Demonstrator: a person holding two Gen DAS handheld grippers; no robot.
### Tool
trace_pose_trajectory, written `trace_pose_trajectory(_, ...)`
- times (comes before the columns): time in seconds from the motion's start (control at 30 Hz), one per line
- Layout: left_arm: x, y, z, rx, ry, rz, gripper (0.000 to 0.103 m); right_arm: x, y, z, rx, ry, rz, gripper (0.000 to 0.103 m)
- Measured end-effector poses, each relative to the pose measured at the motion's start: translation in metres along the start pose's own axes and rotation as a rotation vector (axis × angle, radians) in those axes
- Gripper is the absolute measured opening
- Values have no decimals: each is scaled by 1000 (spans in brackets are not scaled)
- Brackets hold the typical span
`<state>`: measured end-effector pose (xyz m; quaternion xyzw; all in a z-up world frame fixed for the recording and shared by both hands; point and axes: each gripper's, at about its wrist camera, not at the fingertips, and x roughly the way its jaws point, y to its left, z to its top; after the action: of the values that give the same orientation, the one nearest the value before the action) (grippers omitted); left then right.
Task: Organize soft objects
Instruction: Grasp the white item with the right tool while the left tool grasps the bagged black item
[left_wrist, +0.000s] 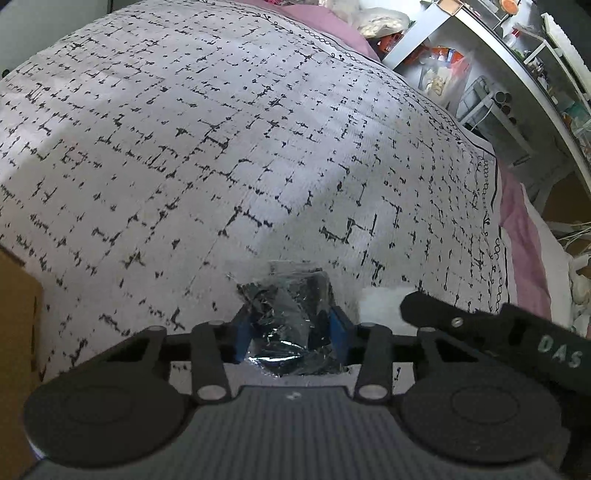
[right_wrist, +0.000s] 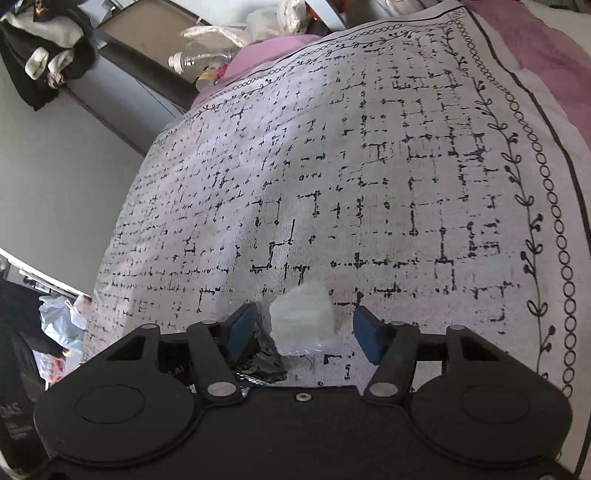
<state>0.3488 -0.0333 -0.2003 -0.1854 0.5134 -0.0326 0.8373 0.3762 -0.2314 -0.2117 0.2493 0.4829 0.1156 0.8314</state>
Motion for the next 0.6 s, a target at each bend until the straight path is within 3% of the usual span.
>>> trace_pose_trajectory(0.2, 0, 4, 1, -2, 4, -19, 39, 11, 2, 0, -11, 17, -26, 56)
trace_pose_trajectory(0.33, -4, 8, 0, -13, 7, -28, 38, 15, 9, -3, -81, 21, -53, 38)
trace_pose_trajectory(0.6, -28, 23, -11, -81, -9, -33, 36, -6, 17, -6, -145, -19, -49, 37)
